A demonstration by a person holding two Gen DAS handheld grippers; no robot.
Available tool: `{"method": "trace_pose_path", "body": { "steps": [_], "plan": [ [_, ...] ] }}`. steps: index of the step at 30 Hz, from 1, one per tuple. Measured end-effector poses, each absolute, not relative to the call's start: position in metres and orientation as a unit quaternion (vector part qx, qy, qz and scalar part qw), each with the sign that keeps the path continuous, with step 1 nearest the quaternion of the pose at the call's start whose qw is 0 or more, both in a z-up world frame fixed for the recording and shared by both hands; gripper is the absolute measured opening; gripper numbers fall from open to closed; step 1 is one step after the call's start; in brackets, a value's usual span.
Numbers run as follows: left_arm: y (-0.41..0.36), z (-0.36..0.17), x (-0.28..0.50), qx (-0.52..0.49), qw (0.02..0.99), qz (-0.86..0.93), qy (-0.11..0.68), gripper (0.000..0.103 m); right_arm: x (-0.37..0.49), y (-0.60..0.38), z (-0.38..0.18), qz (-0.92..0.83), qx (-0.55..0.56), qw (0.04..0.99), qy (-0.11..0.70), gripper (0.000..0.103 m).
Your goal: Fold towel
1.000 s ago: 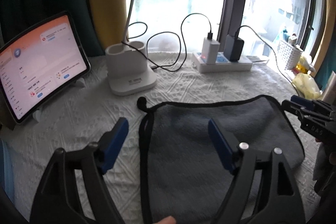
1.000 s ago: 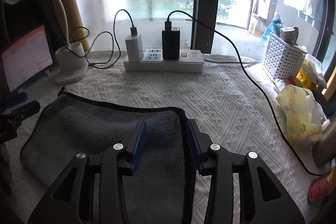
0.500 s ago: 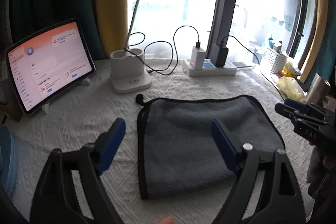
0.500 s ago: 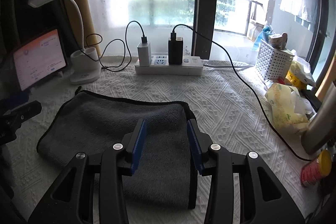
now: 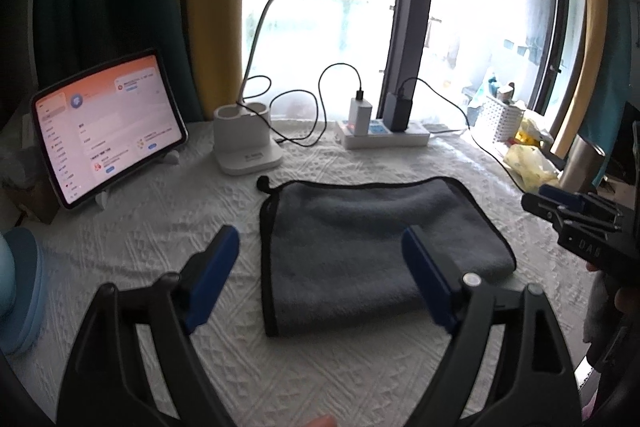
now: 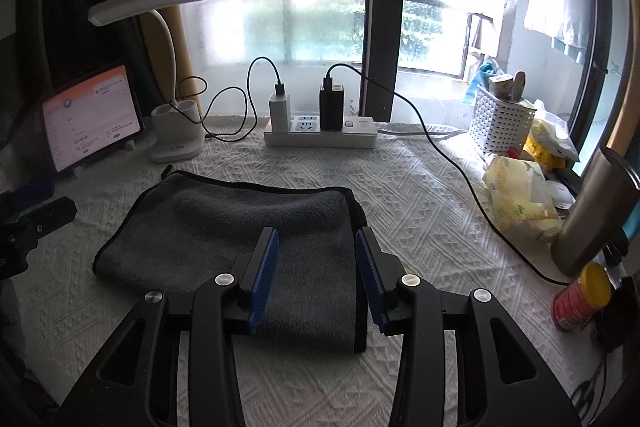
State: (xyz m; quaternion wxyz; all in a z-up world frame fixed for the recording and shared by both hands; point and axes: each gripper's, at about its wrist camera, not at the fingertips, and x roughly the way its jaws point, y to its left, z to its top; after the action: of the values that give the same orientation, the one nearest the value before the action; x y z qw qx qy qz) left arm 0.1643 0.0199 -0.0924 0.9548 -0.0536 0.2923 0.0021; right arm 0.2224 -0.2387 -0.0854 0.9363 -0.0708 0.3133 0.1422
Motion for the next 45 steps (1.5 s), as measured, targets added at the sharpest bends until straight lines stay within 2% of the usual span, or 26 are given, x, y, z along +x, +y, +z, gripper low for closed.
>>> {"method": "trace_pose_path", "body": {
  "steps": [16,30,32,35,45],
  "plan": [
    [0.006,-0.085,0.104,-0.05,0.961,-0.011,0.272,0.085,0.162,-0.25,-0.075,0.139,-0.066,0.945,0.289,0.043],
    [-0.003,-0.032,0.042,-0.038,0.981,-0.002,0.188,0.085,0.091,-0.28,-0.016,0.127,-0.052,0.967,0.216,0.044],
    [-0.007,-0.026,0.038,-0.026,0.984,-0.002,0.177,0.087,0.085,-0.282,-0.009,0.131,-0.054,0.967,0.212,0.046],
    [-0.007,-0.015,0.028,-0.026,0.989,0.01,0.148,0.098,0.074,-0.284,0.003,0.13,-0.054,0.971,0.195,0.05],
    [-0.003,0.02,0.007,-0.033,0.995,0.029,0.086,0.101,0.05,-0.292,0.041,0.124,-0.044,0.983,0.124,0.076]
  ]
}}
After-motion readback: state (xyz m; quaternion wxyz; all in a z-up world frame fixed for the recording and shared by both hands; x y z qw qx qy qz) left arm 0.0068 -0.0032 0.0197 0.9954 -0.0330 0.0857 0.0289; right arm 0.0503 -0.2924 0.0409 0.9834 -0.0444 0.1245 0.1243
